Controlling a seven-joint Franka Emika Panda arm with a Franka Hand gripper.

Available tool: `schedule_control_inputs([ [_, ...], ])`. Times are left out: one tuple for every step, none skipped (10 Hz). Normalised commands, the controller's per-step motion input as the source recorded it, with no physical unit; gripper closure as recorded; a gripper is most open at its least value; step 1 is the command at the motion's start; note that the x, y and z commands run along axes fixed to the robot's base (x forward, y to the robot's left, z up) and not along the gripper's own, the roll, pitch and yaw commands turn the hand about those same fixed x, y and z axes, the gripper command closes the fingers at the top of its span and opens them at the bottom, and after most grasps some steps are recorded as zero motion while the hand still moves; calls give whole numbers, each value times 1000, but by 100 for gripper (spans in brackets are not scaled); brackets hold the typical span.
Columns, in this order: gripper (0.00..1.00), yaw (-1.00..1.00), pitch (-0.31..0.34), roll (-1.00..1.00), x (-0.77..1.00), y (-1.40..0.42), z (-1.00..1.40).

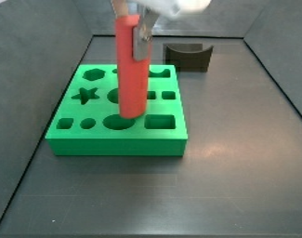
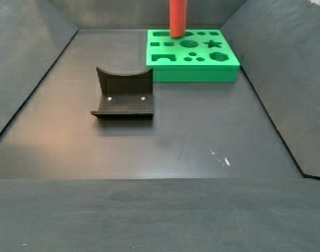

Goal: Insert the oval object.

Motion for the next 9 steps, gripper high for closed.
schedule_control_inputs([
  [100, -1000, 0, 33, 0, 0, 234],
  [100, -1000, 0, 0, 0, -57, 266],
  [100, -974, -40, -14, 0, -140, 0],
  [100, -980, -47, -24, 0, -131, -11],
  [100, -980, -46, -26, 0, -131, -11],
  [100, -980, -41, -29, 0, -131, -6],
  [100, -989, -37, -24, 0, -120, -3],
  [100, -946, -67, -54, 0, -140, -83],
  [100, -889, -54, -31, 0, -197, -149],
])
